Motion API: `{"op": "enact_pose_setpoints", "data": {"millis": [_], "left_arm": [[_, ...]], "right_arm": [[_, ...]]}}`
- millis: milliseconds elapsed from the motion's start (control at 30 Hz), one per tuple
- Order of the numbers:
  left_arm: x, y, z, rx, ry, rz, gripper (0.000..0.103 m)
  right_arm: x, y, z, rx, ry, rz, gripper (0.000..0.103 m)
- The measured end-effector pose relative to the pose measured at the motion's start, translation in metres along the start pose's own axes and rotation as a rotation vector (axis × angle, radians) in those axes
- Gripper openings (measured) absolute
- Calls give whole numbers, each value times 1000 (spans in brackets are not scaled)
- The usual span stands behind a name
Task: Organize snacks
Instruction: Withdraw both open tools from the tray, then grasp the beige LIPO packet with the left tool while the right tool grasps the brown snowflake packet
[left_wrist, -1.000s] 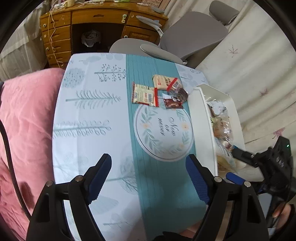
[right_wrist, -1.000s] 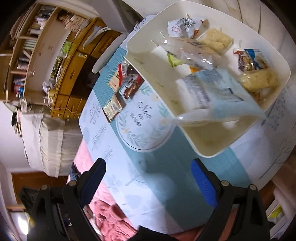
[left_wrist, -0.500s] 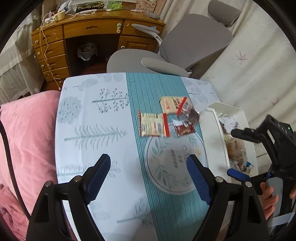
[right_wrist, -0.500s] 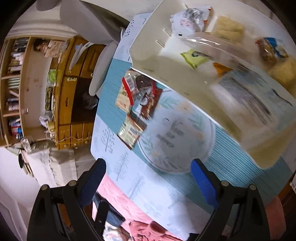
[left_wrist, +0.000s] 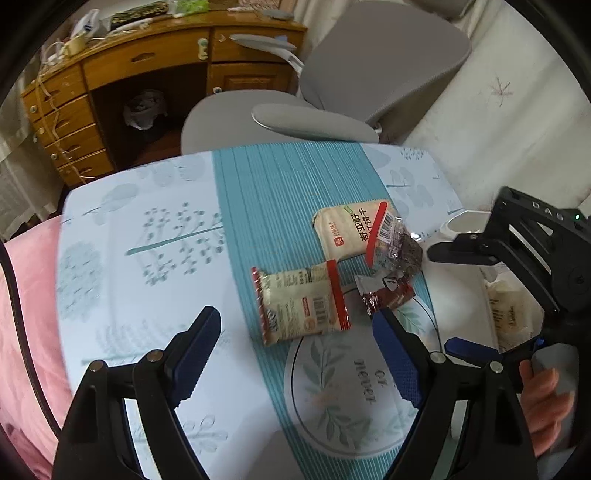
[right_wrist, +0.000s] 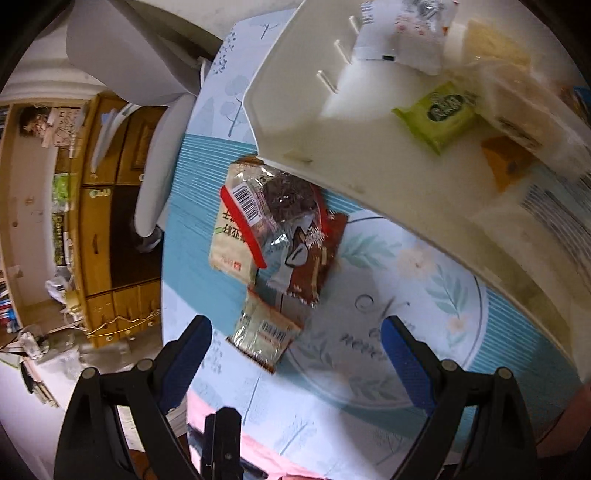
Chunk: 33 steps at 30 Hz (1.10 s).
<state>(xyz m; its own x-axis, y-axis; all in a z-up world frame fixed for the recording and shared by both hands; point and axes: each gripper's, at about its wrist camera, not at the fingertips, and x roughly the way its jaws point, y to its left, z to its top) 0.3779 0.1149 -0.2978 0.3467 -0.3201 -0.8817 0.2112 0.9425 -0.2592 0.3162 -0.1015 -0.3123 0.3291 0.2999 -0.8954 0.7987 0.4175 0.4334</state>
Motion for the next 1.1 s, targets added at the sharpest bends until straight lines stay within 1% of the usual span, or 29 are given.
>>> {"op": "enact_pose_setpoints", "data": {"millis": [100, 167, 367, 433, 600, 667, 733, 767, 833, 867, 933, 1000, 1067, 1100], "left_arm": [[18, -5, 4, 17, 27, 0, 83], [31, -6, 6, 17, 55, 7, 83], [56, -8, 9, 12, 106, 1, 83], [62, -9, 9, 10, 117, 6, 83], [74, -14, 13, 17, 134, 9, 83], [77, -15, 15, 20, 133, 22, 83], [81, -15, 17, 16, 144, 24, 79], [83, -16, 17, 15, 147, 28, 75], [88, -15, 18, 7, 161, 36, 70], [90, -14, 17, 2, 164, 42, 65], [90, -15, 18, 5, 158, 46, 59], [88, -14, 18, 2, 156, 50, 56], [87, -12, 16, -10, 155, 44, 50], [87, -10, 15, -15, 153, 40, 43]], "right_arm": [[12, 4, 4, -1, -5, -36, 92], [19, 7, 7, -5, -7, -59, 87], [40, 12, 14, -12, 7, -130, 74], [46, 14, 17, -15, 13, -145, 68], [58, 21, 23, -31, 18, -184, 56], [59, 21, 24, -37, 18, -192, 54], [62, 21, 27, -40, 21, -198, 50], [63, 20, 28, -41, 23, -202, 49], [65, 20, 32, -44, 26, -210, 49], [66, 21, 33, -48, 24, -216, 49], [66, 24, 34, -66, 14, -228, 49], [66, 26, 34, -78, 12, -236, 47], [66, 29, 33, -93, 13, -244, 45], [66, 29, 32, -100, 13, -247, 44]]}}
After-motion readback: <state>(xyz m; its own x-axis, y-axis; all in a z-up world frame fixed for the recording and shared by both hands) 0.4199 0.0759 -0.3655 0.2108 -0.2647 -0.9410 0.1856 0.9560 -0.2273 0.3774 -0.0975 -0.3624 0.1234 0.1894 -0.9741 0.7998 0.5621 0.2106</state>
